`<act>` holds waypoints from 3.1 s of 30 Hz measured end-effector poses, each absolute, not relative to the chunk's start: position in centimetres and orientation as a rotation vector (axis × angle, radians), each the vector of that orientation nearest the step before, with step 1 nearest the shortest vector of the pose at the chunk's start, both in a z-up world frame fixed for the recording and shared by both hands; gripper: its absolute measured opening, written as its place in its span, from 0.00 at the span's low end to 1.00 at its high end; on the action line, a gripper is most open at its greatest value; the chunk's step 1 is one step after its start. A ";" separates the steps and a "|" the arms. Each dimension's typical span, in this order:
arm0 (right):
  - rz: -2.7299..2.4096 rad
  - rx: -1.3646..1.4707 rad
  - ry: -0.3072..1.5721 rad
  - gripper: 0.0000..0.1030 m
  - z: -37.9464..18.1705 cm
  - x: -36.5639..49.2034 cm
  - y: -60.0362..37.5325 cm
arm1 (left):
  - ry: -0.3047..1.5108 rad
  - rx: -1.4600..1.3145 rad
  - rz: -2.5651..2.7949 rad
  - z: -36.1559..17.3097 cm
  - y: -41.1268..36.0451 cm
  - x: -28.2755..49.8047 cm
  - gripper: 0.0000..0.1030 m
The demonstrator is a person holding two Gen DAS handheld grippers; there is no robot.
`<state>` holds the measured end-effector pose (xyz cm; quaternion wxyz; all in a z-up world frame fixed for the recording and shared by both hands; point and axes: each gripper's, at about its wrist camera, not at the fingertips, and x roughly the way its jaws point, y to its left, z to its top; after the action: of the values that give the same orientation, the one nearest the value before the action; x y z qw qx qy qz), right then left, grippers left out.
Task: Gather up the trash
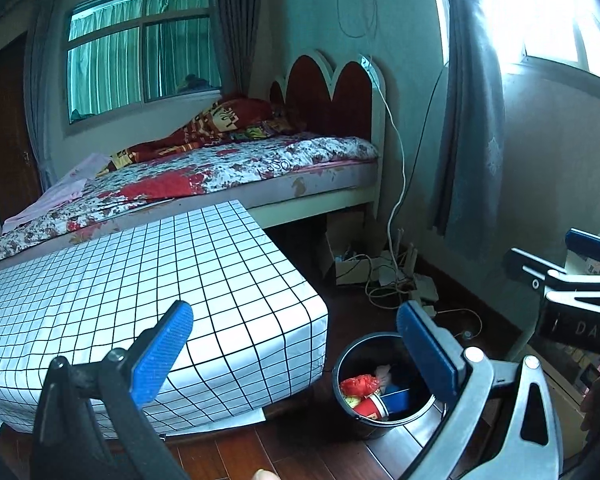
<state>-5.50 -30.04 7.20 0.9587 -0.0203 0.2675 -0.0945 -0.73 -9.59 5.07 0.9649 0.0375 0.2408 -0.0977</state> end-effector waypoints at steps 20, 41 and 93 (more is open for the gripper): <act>-0.199 -0.035 0.568 0.99 6.9 -5.8 -30.4 | 0.480 0.093 -0.216 5.2 -10.3 -1.8 0.99; -0.208 -0.032 0.569 0.99 6.7 -6.4 -30.7 | 0.486 0.104 -0.234 5.1 -11.1 -2.1 0.99; -0.204 -0.043 0.583 0.99 6.3 -6.1 -30.8 | 0.481 0.119 -0.242 5.1 -12.1 -1.9 0.99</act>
<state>-6.05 -30.82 6.30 0.9525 -0.0212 0.2867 -0.1005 -1.90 -12.08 5.11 0.9622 0.0586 0.2377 -0.1193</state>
